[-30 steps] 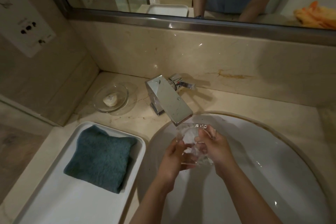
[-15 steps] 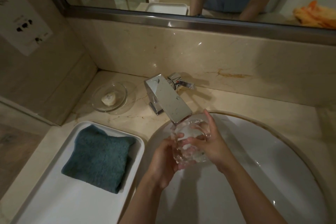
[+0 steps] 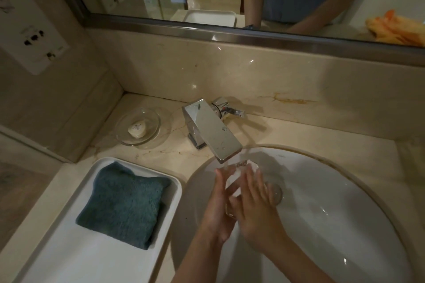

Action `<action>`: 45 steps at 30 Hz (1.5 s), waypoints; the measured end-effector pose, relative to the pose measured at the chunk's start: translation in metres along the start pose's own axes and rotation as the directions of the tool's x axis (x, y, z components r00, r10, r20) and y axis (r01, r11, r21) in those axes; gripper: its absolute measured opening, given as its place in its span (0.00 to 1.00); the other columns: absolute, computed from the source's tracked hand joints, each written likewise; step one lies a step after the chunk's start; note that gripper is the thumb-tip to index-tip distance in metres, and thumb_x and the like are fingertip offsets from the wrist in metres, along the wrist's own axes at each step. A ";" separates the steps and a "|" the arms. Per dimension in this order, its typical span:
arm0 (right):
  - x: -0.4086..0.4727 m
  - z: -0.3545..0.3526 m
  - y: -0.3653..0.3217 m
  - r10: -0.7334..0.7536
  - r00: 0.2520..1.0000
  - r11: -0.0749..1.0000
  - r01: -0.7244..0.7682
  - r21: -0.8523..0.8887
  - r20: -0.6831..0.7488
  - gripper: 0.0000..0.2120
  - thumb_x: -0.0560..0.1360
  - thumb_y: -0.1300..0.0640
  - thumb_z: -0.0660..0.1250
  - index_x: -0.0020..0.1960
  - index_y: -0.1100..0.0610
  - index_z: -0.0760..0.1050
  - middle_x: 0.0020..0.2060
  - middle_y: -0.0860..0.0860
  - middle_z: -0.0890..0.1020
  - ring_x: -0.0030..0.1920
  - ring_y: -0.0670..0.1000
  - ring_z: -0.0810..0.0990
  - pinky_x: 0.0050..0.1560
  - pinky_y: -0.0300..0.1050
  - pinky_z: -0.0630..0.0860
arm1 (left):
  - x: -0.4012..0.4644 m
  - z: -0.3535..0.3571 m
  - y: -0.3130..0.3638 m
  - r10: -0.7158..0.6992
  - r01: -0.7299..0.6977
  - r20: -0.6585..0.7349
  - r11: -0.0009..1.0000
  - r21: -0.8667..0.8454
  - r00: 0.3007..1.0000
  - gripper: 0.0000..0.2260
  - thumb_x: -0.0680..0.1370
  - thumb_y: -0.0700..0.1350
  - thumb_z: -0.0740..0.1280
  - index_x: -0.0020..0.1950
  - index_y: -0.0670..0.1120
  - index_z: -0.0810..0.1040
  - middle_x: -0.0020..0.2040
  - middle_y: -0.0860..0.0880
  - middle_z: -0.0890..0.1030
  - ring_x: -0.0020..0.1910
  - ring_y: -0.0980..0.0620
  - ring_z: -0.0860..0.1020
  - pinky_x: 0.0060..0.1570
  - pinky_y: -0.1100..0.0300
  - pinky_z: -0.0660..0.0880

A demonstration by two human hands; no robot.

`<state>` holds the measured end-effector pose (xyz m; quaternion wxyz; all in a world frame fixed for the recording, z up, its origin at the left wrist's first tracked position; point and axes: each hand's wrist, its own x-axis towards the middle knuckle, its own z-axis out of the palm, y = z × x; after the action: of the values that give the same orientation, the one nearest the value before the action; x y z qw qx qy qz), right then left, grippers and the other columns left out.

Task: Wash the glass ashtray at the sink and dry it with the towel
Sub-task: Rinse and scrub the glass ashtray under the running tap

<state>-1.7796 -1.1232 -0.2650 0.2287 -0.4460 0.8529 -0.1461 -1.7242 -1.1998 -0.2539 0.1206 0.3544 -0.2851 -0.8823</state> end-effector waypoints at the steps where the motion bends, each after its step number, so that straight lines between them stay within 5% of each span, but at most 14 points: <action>1: -0.004 0.011 0.000 -0.029 0.999 0.999 0.030 -0.027 0.031 0.37 0.76 0.39 0.28 0.74 0.62 0.50 0.74 0.54 0.52 0.76 0.50 0.53 0.71 0.47 0.44 | 0.000 -0.001 0.001 -0.013 0.013 -0.010 1.000 -0.016 1.000 0.28 0.76 0.64 0.50 0.61 0.46 0.76 0.57 0.44 0.82 0.56 0.47 0.81 0.53 0.54 0.78; 2: -0.007 0.013 -0.002 -0.041 0.995 0.998 0.045 -0.037 0.090 0.32 0.79 0.44 0.32 0.71 0.61 0.59 0.71 0.52 0.61 0.74 0.50 0.59 0.67 0.48 0.50 | 0.001 -0.002 0.001 -0.021 0.021 -0.007 1.000 -0.024 1.000 0.30 0.75 0.64 0.49 0.60 0.45 0.77 0.57 0.43 0.82 0.56 0.47 0.81 0.51 0.57 0.79; 4: -0.008 0.008 -0.005 -0.057 0.985 0.993 0.073 -0.092 0.165 0.30 0.80 0.44 0.33 0.71 0.58 0.60 0.70 0.47 0.61 0.74 0.43 0.49 0.67 0.47 0.50 | 0.000 -0.004 0.001 -0.019 0.019 -0.005 0.998 -0.053 1.000 0.29 0.76 0.64 0.48 0.57 0.46 0.78 0.56 0.44 0.83 0.55 0.48 0.81 0.48 0.59 0.80; 7: 0.003 -0.001 0.004 -0.120 0.990 0.993 0.120 0.002 0.071 0.41 0.64 0.31 0.20 0.72 0.49 0.34 0.72 0.41 0.37 0.72 0.38 0.31 0.70 0.44 0.28 | 0.000 -0.006 -0.003 0.007 -0.008 -0.054 1.000 -0.021 0.999 0.26 0.75 0.65 0.49 0.56 0.52 0.78 0.58 0.47 0.81 0.57 0.50 0.79 0.51 0.58 0.78; 10: 0.006 -0.008 -0.003 0.009 0.995 1.000 -0.008 -0.007 0.098 0.46 0.52 0.30 0.12 0.67 0.46 0.24 0.67 0.37 0.28 0.68 0.42 0.26 0.69 0.54 0.29 | 0.001 -0.006 -0.006 0.024 -0.024 -0.059 1.000 -0.005 0.998 0.24 0.74 0.65 0.51 0.55 0.54 0.79 0.58 0.50 0.81 0.57 0.53 0.79 0.56 0.57 0.74; 13: -0.010 -0.009 -0.020 0.053 0.982 0.998 -0.061 0.034 0.181 0.53 0.53 0.27 0.15 0.73 0.48 0.32 0.72 0.40 0.33 0.71 0.43 0.29 0.71 0.59 0.34 | 0.003 -0.010 -0.008 0.013 -0.017 -0.074 0.998 -0.055 0.997 0.27 0.69 0.67 0.54 0.54 0.52 0.80 0.55 0.49 0.83 0.58 0.51 0.78 0.61 0.52 0.71; 15: -0.018 -0.006 -0.025 0.010 0.964 0.993 -0.042 0.114 0.264 0.46 0.63 0.26 0.27 0.76 0.47 0.41 0.75 0.42 0.39 0.74 0.42 0.34 0.71 0.58 0.35 | 0.006 -0.015 -0.011 -0.020 0.011 -0.088 0.994 -0.106 0.996 0.33 0.66 0.69 0.55 0.61 0.50 0.76 0.60 0.45 0.80 0.60 0.47 0.76 0.60 0.49 0.72; 21: -0.006 0.002 -0.011 0.076 0.979 0.980 -0.109 0.170 0.189 0.59 0.45 0.24 0.16 0.74 0.41 0.38 0.66 0.37 0.29 0.68 0.39 0.28 0.69 0.64 0.34 | 0.003 -0.017 -0.007 0.025 -0.026 -0.015 0.999 -0.042 1.000 0.30 0.69 0.67 0.53 0.59 0.51 0.77 0.58 0.47 0.82 0.59 0.48 0.79 0.65 0.48 0.69; 25: 0.003 -0.003 -0.001 0.239 0.970 0.905 -0.209 0.371 -0.037 0.50 0.60 0.22 0.30 0.75 0.46 0.47 0.75 0.43 0.42 0.75 0.45 0.40 0.74 0.55 0.44 | 0.005 -0.019 -0.003 0.082 -0.080 -0.043 0.996 0.043 0.996 0.28 0.71 0.65 0.54 0.66 0.54 0.71 0.62 0.49 0.79 0.60 0.48 0.78 0.59 0.46 0.74; 28: 0.005 -0.020 -0.005 0.308 0.947 0.645 -0.278 0.712 0.091 0.28 0.78 0.41 0.53 0.75 0.46 0.50 0.76 0.48 0.52 0.76 0.49 0.51 0.73 0.47 0.52 | 0.000 -0.014 -0.001 0.110 -0.107 -0.017 0.982 0.155 0.994 0.23 0.71 0.64 0.55 0.62 0.57 0.72 0.62 0.52 0.77 0.61 0.50 0.77 0.58 0.46 0.76; 32: 0.013 -0.027 -0.004 0.307 0.919 0.428 -0.365 0.826 0.247 0.29 0.77 0.43 0.55 0.75 0.43 0.49 0.68 0.50 0.66 0.70 0.53 0.65 0.54 0.41 0.71 | -0.008 -0.006 -0.002 0.106 -0.102 0.000 0.951 0.291 0.994 0.22 0.72 0.65 0.55 0.60 0.58 0.74 0.60 0.56 0.79 0.59 0.54 0.78 0.59 0.46 0.75; 35: 0.024 -0.028 0.006 0.314 0.910 0.392 -0.385 0.836 0.271 0.19 0.76 0.43 0.57 0.66 0.47 0.68 0.56 0.49 0.77 0.53 0.50 0.79 0.35 0.38 0.76 | -0.012 -0.005 0.004 0.100 -0.098 0.011 0.940 0.328 0.995 0.21 0.71 0.66 0.55 0.57 0.59 0.76 0.58 0.55 0.81 0.57 0.54 0.79 0.56 0.45 0.77; 40: 0.039 -0.015 0.007 0.279 0.903 0.336 -0.412 0.847 0.328 0.25 0.74 0.35 0.54 0.50 0.53 0.79 0.44 0.56 0.83 0.41 0.53 0.80 0.41 0.47 0.79 | -0.015 -0.003 0.021 0.120 -0.111 0.003 0.904 0.413 0.993 0.21 0.75 0.65 0.54 0.59 0.57 0.75 0.59 0.51 0.81 0.59 0.52 0.78 0.56 0.43 0.76; 45: 0.058 0.001 -0.002 0.369 0.826 0.243 -0.528 0.814 0.426 0.33 0.75 0.33 0.48 0.33 0.58 0.75 0.24 0.52 0.80 0.29 0.51 0.76 0.32 0.41 0.74 | -0.025 -0.003 0.027 0.120 -0.100 -0.013 0.880 0.464 0.993 0.25 0.73 0.67 0.55 0.65 0.59 0.70 0.61 0.53 0.77 0.60 0.54 0.77 0.55 0.48 0.78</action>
<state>-1.8063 -1.1724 -0.2797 0.5268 0.0075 0.7004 -0.4815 -1.7042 -1.2128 -0.2256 0.0884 0.3741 -0.5043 -0.7732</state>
